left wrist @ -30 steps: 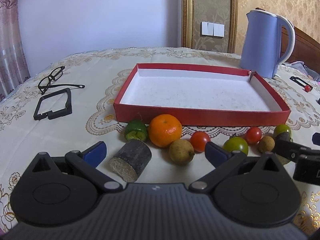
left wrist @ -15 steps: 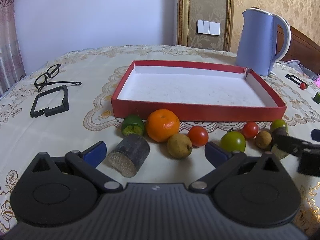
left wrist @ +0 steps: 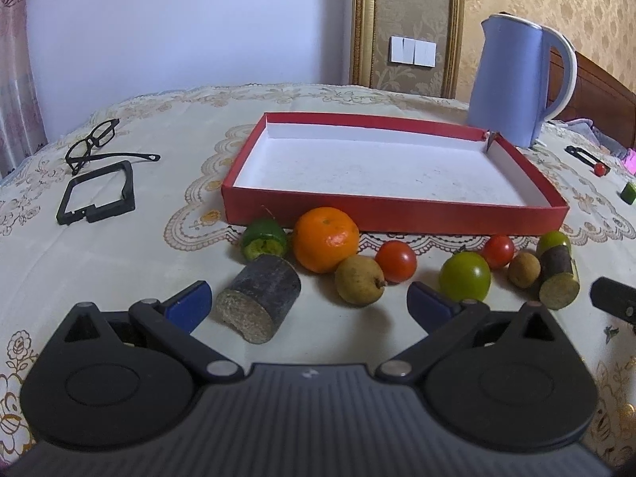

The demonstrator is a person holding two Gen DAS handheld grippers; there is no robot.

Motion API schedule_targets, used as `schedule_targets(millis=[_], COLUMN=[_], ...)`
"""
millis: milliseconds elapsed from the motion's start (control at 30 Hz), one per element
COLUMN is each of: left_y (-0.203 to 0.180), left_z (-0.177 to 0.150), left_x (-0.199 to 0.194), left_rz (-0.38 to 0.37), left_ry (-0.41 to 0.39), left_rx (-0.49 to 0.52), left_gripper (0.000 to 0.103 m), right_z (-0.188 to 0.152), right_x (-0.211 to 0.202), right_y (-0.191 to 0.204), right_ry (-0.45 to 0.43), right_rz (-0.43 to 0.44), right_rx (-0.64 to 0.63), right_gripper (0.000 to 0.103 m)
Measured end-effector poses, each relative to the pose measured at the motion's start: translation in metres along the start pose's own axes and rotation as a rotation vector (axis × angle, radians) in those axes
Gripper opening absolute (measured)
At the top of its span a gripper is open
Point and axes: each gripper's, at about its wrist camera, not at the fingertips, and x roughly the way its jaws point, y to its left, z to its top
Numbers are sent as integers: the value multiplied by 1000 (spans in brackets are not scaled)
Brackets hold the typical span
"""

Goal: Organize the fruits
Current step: 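Move the right gripper toward the dark eggplant slice in the row, then grasp the eggplant slice with the right gripper and lift it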

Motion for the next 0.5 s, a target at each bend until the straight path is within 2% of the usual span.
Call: schedule_targets(millis=[133, 233, 300, 333, 400, 500], left_y=[0, 2, 4, 4, 6, 7], left_z=[0, -1, -1, -1, -2, -2], left_x=[1, 1, 3, 3, 4, 6], left_rz=[-2, -3, -3, -3, -4, -7], left_ry=[6, 10, 13, 13, 14, 16], left_rx=[-5, -8, -10, -12, -17, -23], left_gripper=[103, 103, 103, 103, 103, 103], right_z=[3, 7, 8, 9, 9, 8], right_x=[3, 9, 15, 18, 24, 31], right_y=[15, 25, 30, 32, 34, 35], right_ry=[-6, 1, 17, 27, 44, 73], right_rz=[26, 45, 56, 62, 77, 108], right_rx=[-39, -55, -71, -78, -94, -97], right_gripper=[103, 97, 86, 83, 68, 56])
